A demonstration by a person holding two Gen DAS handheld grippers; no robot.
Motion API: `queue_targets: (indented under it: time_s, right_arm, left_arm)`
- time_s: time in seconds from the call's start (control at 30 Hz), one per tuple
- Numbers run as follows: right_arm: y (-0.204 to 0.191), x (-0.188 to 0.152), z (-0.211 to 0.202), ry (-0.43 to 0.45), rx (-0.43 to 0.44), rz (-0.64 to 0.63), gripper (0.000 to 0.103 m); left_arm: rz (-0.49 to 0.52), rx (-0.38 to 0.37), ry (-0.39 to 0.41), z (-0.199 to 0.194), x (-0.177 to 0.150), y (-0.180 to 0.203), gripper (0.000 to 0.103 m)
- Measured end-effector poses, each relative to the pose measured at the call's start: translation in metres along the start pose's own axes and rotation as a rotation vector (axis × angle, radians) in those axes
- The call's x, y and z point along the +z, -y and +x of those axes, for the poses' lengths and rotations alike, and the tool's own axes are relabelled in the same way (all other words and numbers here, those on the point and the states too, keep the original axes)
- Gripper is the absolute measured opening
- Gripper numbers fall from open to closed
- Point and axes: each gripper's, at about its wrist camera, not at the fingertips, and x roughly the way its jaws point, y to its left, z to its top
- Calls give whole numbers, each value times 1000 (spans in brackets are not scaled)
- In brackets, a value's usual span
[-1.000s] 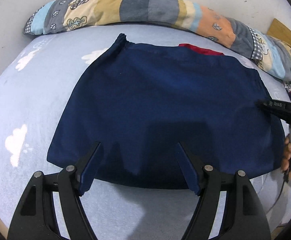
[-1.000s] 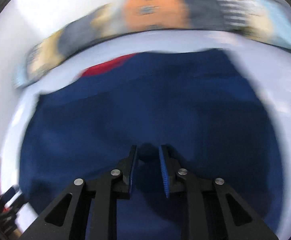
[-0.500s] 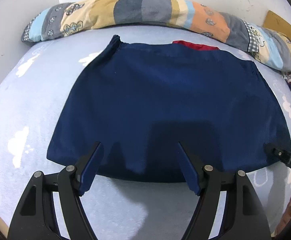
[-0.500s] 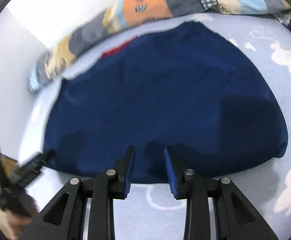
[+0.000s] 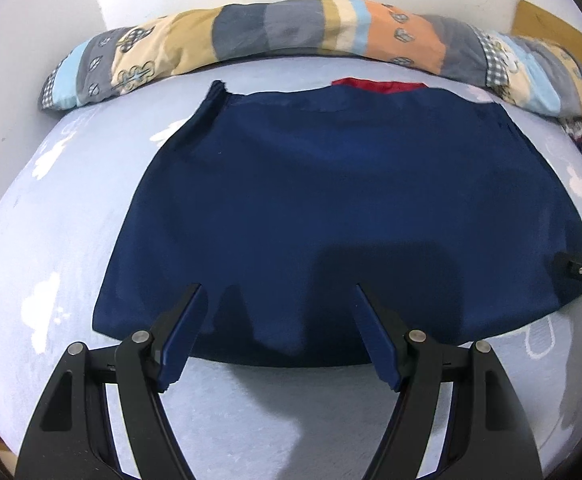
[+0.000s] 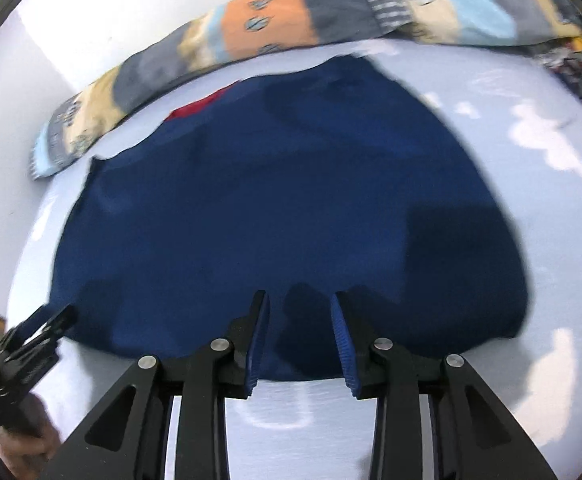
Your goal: Fold large clothes
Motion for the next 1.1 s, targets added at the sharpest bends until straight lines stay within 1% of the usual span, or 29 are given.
queue_targets:
  time_s: [0.03,0.07,0.13,0.23,0.3,0.37,0.43,0.5,0.63,0.8,0.9,1.0,1.1]
  right_arm:
    - [-4,-2,4,-18,9,-13,34]
    - [-11,3,13,-31,7,-19,33]
    - [-9,3,17,-44,-13,-21,33]
    - [-1,6,14,-39,-45,-10,33]
    - [4,6,12,-33,-50,1,33]
    - [9,6,9,-27,-37,26,36]
    - [10,7,6,-21,-24,26,36]
    - [4,10,5,-7,-16,13,36]
    - [-17,10,2,13,21,-54,36]
    - [-26,6,9,-19,37,-95,35]
    - [-20,6,13,-38,29,-74,35]
    - [-5,6,15,-52,12,-22,35]
    - [10,7,12,-50,3,20,35]
  left_arm:
    - [7,0,-2,1,0,2,74]
    - [10,-4,-3,2,-1,3,74]
    - [19,-13,-3,3,-1,6,74]
    - [33,-23,20,0,0,11,74]
    - [42,-29,35,-3,1,13,74]
    - [48,-40,41,-5,2,16,74]
    - [55,-44,47,-6,3,18,74]
    - [63,-42,53,-7,3,19,74]
    - [69,-37,55,-6,3,20,74]
    - [72,-37,52,-5,3,21,74]
    - [74,-34,48,-5,3,22,74]
    - [74,-30,44,-4,3,22,74]
    - [74,-28,42,-4,2,22,74]
